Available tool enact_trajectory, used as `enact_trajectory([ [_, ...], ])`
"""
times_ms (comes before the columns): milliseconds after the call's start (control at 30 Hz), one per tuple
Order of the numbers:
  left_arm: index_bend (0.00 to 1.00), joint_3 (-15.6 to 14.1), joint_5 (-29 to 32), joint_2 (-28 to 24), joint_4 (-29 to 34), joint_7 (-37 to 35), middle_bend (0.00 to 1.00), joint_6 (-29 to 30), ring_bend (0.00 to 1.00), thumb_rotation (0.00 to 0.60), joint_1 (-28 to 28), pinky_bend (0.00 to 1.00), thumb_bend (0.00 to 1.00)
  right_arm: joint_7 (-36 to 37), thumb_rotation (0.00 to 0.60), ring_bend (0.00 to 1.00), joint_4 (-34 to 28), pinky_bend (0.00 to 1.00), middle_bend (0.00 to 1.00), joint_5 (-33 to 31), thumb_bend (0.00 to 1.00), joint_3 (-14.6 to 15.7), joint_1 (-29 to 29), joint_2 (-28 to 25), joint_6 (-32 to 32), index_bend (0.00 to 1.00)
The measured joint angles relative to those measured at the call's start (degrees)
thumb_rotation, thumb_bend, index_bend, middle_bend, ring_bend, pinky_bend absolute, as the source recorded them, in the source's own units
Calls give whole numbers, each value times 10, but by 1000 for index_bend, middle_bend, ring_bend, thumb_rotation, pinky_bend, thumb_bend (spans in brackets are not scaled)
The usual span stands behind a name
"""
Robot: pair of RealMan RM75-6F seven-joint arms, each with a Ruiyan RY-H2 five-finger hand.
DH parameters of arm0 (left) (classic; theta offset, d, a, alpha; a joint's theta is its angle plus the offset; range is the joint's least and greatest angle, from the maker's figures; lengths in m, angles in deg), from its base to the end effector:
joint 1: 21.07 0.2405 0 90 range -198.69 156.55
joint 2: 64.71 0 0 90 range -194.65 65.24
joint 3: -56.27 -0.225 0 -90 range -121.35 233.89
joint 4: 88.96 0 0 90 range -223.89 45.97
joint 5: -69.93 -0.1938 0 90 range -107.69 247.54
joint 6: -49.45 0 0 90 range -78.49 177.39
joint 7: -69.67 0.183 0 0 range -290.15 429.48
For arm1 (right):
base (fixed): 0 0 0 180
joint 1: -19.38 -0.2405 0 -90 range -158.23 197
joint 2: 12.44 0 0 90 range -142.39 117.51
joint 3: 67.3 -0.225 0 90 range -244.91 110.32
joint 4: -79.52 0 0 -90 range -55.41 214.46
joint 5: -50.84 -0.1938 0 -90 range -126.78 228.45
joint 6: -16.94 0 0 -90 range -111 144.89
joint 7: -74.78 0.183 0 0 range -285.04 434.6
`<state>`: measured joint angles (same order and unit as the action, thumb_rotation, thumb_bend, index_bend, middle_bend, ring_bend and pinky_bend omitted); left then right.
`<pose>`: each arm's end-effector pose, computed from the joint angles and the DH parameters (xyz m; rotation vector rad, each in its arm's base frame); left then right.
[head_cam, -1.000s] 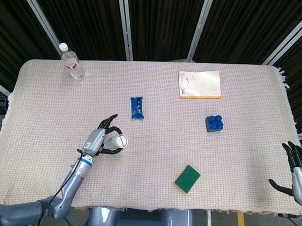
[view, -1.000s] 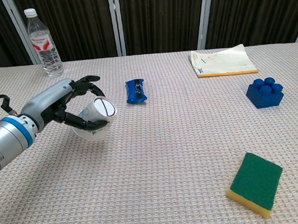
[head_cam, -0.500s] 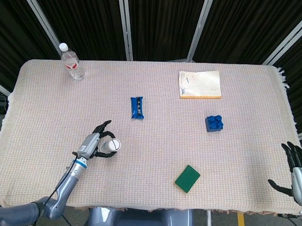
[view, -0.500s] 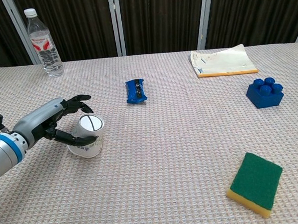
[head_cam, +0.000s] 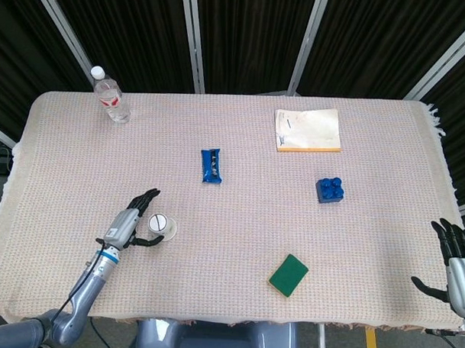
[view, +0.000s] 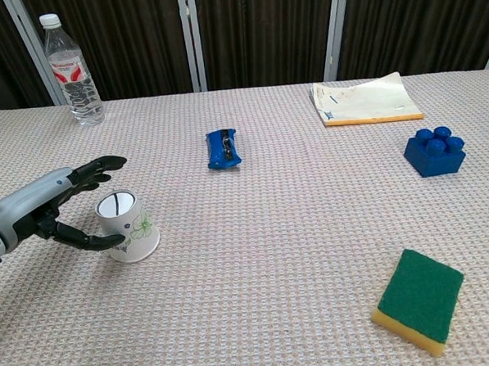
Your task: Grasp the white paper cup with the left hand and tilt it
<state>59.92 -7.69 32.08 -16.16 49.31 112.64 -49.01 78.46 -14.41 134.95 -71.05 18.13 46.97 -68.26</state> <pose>-0.1909 0.2997 -0.0410 -1.5328 -1.5223 -1.2318 -0.2937 -0.2012 0.1871 1.3045 -0.9439 0.8678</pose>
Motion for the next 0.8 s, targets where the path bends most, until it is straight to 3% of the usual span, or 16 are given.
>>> enact_trajectory([
  [267, 0, -5, -37, -22, 10, 31, 0, 62, 0, 600, 16, 0, 164, -6, 600, 0, 4, 0, 0, -4, 0, -2, -1, 3, 1, 0],
  [467, 0, -13, -72, -59, 33, 153, 0, 171, 0, 600, 55, 0, 161, -20, 600, 0, 7, 0, 0, -8, 0, -6, -2, 10, -4, 0],
  [600, 0, -31, -82, -121, 107, 274, 0, 237, 0, 600, 106, 0, 159, -34, 600, 0, 13, 0, 0, -3, 0, -9, -1, 22, -17, 0],
  [800, 0, -64, -89, -220, 204, 351, 0, 292, 0, 600, 178, 0, 125, -45, 600, 0, 21, 0, 0, -2, 0, -13, 1, 32, -29, 0],
])
